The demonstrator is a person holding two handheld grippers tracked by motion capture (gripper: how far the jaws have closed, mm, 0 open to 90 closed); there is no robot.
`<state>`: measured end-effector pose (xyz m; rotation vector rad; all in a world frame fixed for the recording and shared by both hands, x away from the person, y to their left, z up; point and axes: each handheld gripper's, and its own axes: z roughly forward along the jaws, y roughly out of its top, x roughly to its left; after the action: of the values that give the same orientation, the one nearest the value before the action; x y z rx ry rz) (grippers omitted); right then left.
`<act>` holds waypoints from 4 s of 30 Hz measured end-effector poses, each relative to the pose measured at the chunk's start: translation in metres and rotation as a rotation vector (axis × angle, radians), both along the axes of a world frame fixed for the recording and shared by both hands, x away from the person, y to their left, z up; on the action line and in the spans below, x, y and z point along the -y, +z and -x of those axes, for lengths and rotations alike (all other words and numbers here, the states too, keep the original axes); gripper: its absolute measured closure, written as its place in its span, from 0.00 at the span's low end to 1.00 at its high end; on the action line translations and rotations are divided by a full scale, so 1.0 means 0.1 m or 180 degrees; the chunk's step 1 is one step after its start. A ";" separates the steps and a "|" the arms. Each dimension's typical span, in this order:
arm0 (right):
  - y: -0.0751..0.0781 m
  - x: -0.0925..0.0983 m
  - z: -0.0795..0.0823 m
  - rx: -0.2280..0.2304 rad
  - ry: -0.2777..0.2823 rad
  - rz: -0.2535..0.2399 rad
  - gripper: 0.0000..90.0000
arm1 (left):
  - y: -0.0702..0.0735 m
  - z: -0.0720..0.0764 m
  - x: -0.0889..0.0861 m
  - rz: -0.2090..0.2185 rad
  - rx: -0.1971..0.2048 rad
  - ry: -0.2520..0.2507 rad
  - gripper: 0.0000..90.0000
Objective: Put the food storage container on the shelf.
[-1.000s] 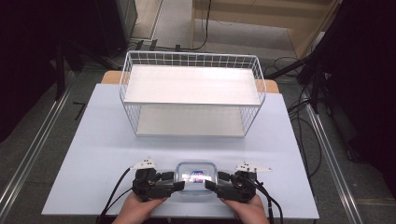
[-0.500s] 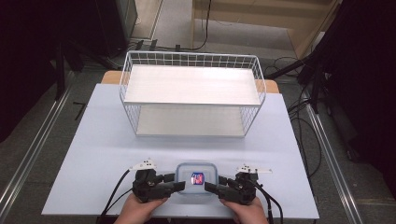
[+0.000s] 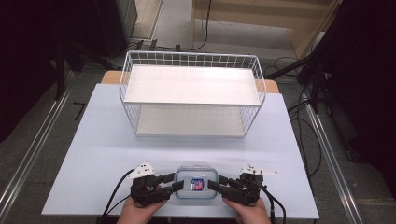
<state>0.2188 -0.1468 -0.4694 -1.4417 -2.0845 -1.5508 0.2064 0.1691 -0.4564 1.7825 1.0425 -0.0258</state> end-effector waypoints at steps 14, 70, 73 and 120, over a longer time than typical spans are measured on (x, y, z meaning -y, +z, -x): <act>0.08 -0.10 0.03 0.0329 -0.0029 0.0087 0.57 | 0.08 0.02 -0.02 -0.0073 0.0268 0.0105 0.56; 1.19 -0.19 -0.06 0.2231 -0.0397 -0.0105 0.56 | 1.17 -0.09 -0.01 -0.0002 0.1917 0.0289 0.55; 1.25 -0.20 -0.06 0.2301 -0.0409 -0.0130 0.56 | 1.23 -0.09 -0.01 0.0027 0.1986 0.0294 0.55; 1.64 -0.26 -0.73 0.2237 -0.0535 -0.0230 0.57 | 1.65 -0.86 -0.08 0.0053 0.2107 0.0220 0.55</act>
<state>0.2913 -0.1205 -0.3051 -1.1726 -2.2353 -2.4484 0.2929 0.1775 -0.2911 1.5676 0.6137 0.5593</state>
